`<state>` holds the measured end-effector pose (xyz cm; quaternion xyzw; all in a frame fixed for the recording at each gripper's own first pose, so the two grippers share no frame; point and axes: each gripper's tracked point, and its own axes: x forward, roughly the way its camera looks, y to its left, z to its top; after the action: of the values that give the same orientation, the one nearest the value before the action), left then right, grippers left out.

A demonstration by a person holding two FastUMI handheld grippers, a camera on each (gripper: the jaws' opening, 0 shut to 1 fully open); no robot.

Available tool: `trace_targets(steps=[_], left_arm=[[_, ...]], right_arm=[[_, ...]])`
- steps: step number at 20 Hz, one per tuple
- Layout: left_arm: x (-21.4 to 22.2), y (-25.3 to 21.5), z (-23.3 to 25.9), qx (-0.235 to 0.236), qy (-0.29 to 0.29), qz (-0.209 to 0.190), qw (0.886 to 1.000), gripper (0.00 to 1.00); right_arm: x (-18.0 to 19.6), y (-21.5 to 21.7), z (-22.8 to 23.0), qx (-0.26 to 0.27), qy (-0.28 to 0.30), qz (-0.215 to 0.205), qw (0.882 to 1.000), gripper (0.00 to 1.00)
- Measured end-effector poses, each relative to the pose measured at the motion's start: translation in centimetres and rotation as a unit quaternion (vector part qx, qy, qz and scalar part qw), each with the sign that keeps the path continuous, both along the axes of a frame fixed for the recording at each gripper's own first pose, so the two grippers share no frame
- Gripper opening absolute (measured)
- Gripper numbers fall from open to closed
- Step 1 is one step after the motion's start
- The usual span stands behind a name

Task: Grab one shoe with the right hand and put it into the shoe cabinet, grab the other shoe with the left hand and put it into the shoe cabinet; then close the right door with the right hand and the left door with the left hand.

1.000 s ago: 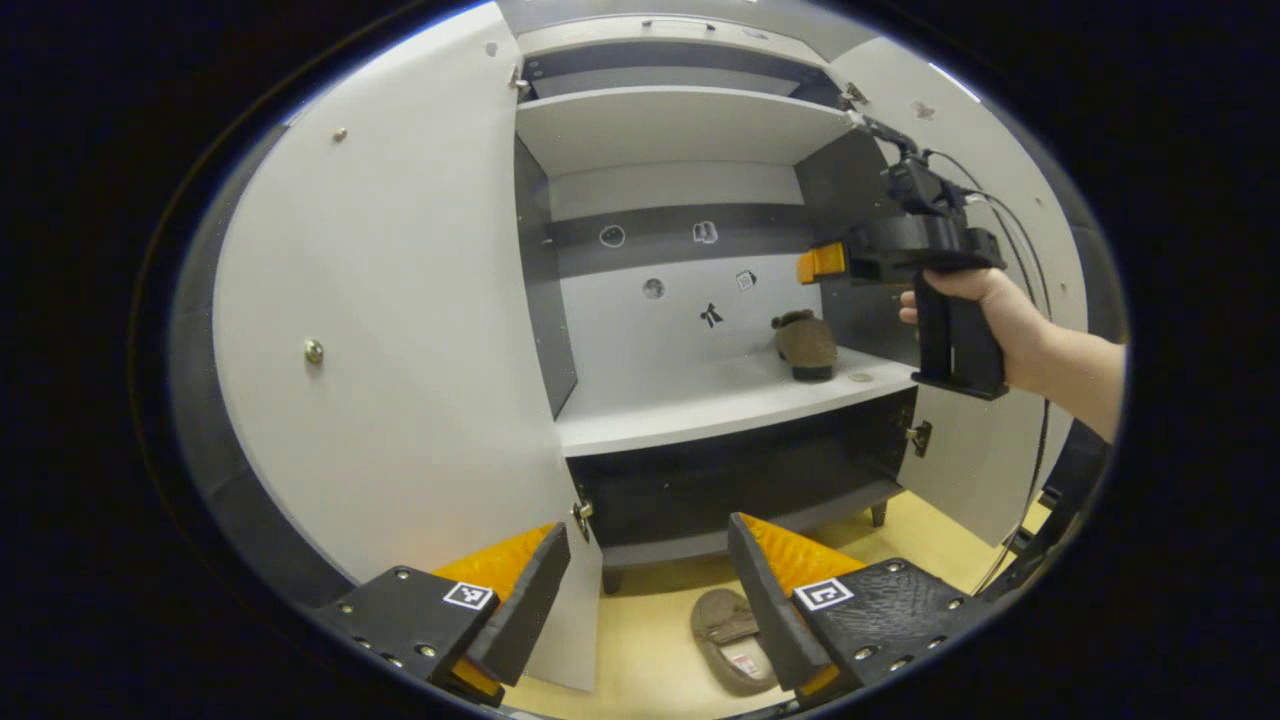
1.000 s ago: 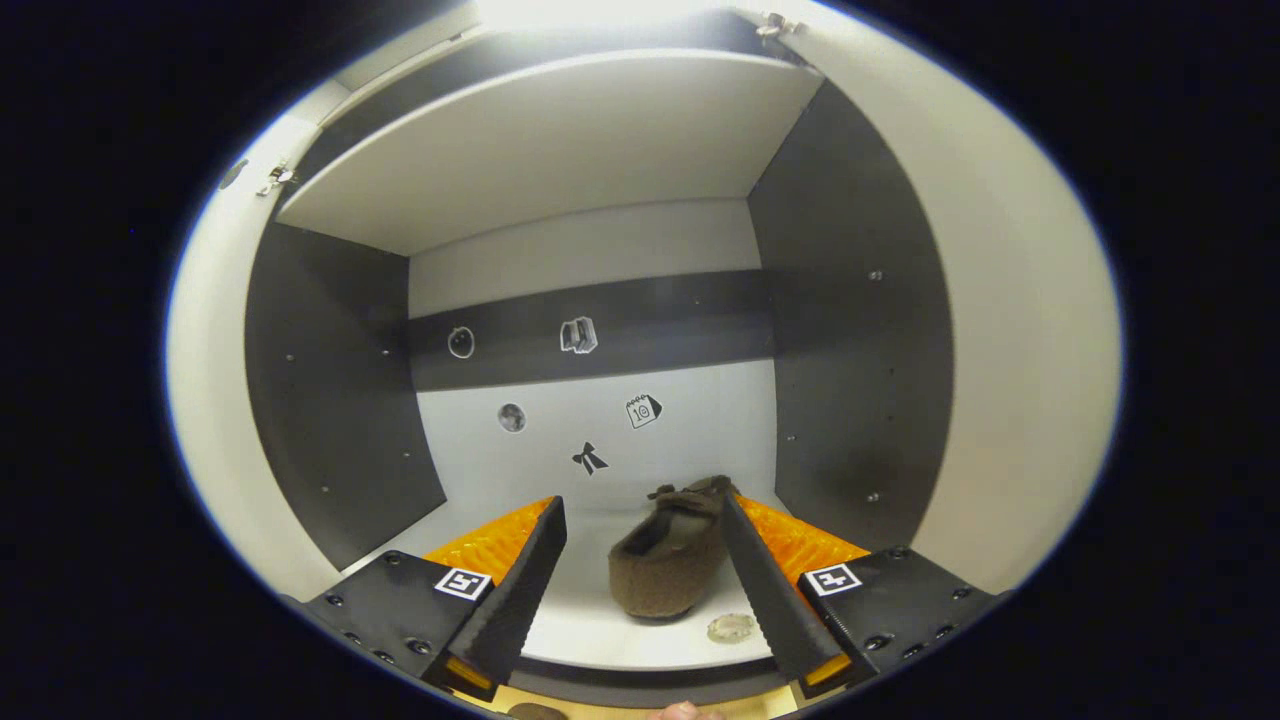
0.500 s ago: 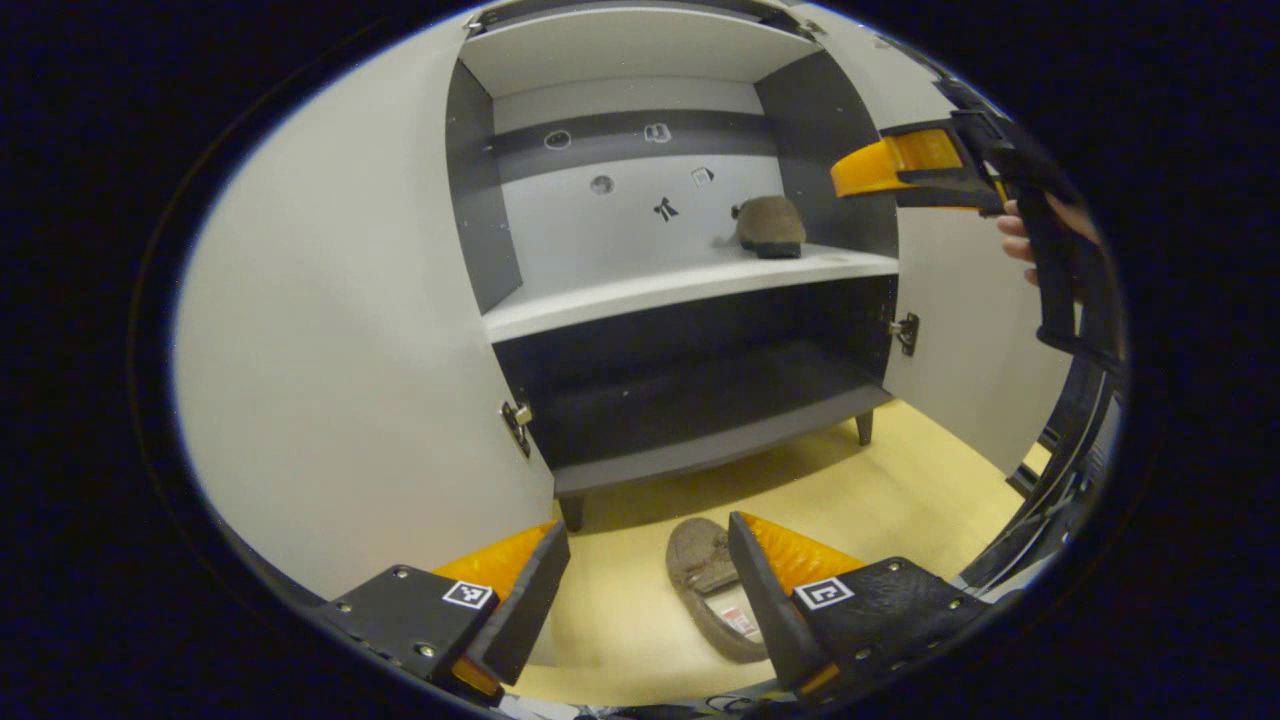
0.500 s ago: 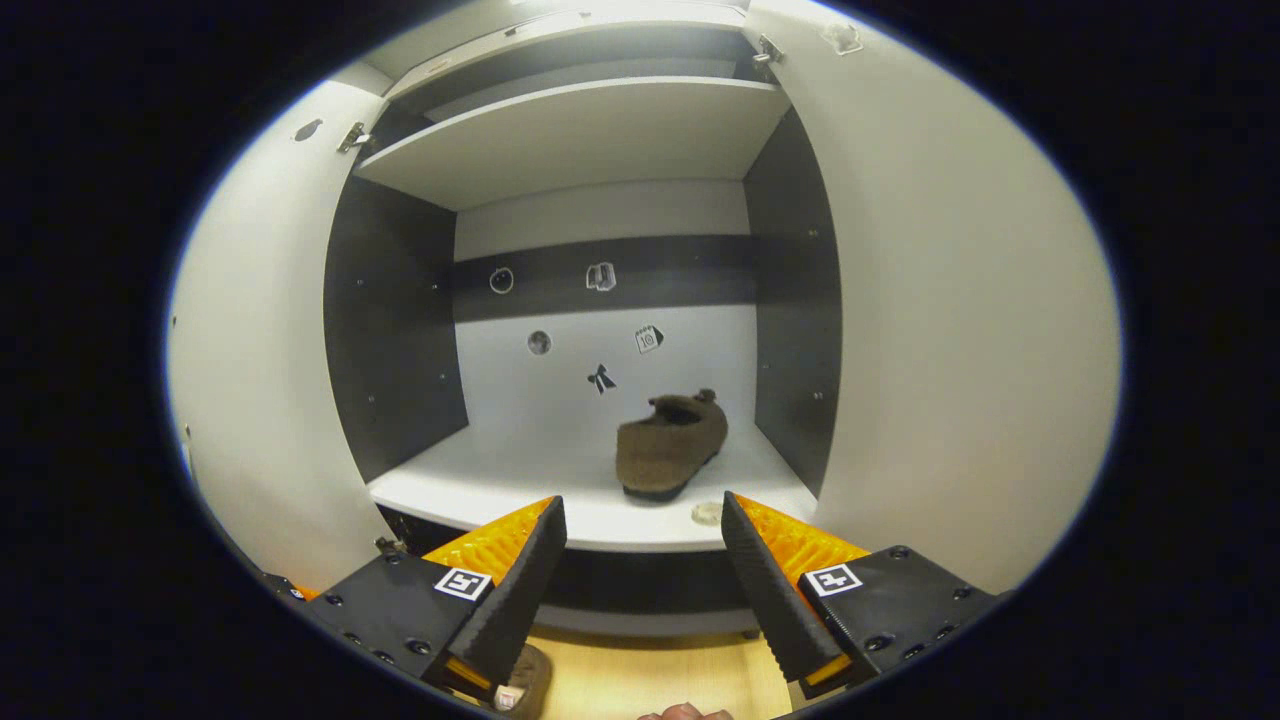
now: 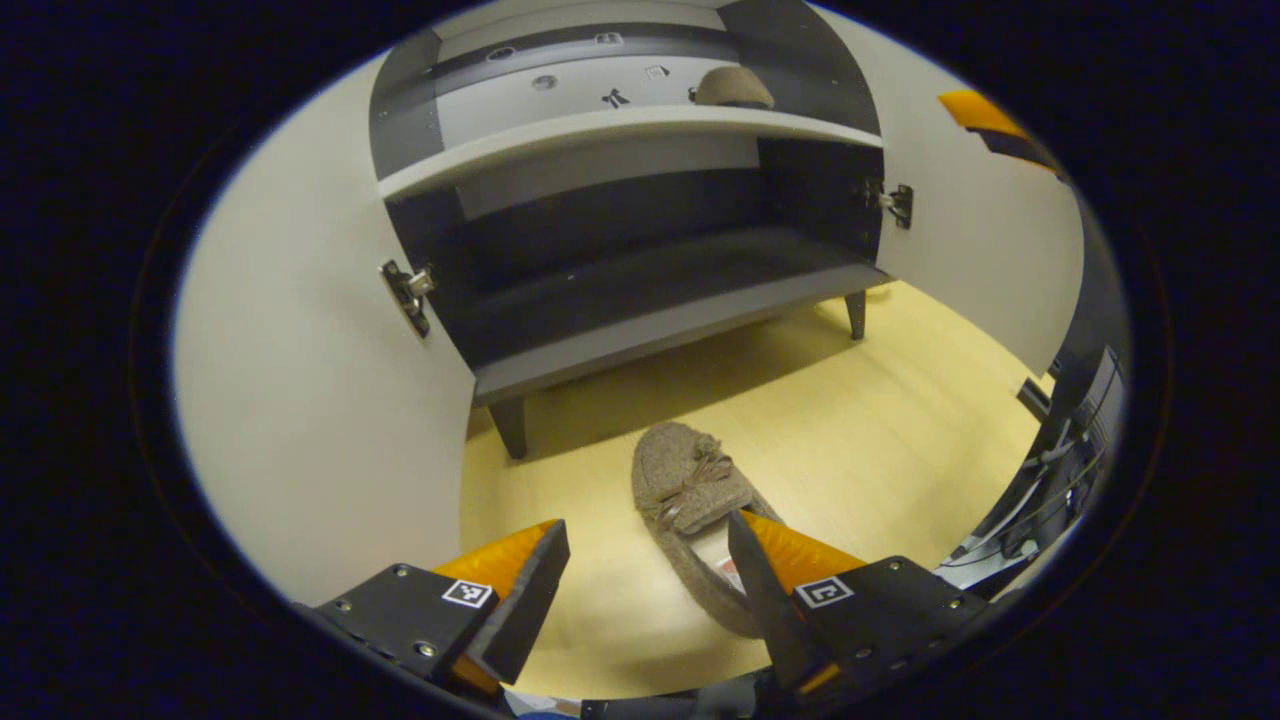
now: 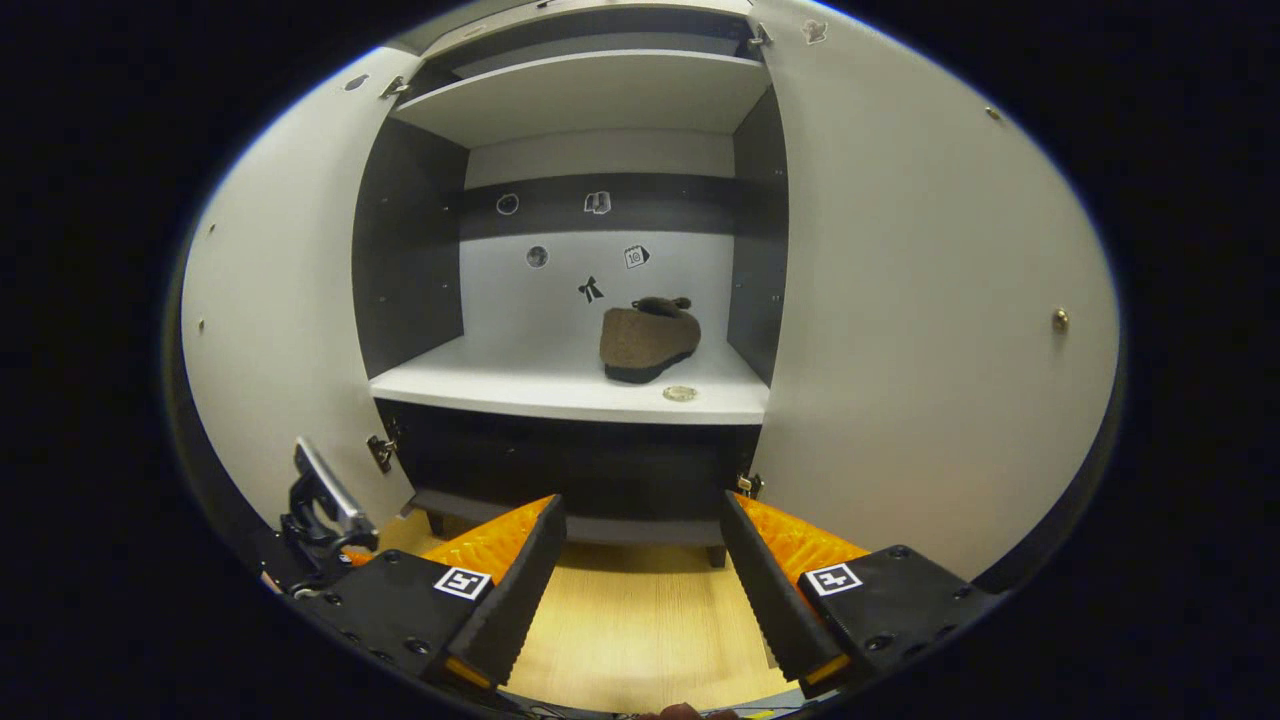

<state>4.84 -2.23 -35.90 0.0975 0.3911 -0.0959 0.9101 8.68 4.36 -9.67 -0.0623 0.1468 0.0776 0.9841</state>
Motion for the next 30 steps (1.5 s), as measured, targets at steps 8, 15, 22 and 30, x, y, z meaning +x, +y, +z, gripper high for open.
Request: trace_targets(steps=[8, 15, 22, 30], left_arm=[[1.8, 0.0, -5.9, 0.009, 0.023, -0.019, 1.0, 0.93], [1.6, -1.6, -7.6, -0.043, 0.045, -0.045, 0.997, 0.61], [2.8, 0.1, -7.8, 0.047, 0.019, -0.065, 0.997, 0.06], [2.4, -0.4, -7.8, 0.016, 0.045, -0.064, 0.997, 0.02]], right_arm=[[-6.7, -3.4, -1.9, -0.047, 0.037, -0.042, 0.997, 1.0], [-14.3, -8.8, 2.2, -0.106, 0.001, -0.123, 0.987, 0.98], [-19.6, -18.7, 6.3, -0.041, -0.037, -0.324, 0.945, 0.97], [-17.9, -27.7, 9.1, 0.004, -0.101, -0.403, 0.91, 0.98]])
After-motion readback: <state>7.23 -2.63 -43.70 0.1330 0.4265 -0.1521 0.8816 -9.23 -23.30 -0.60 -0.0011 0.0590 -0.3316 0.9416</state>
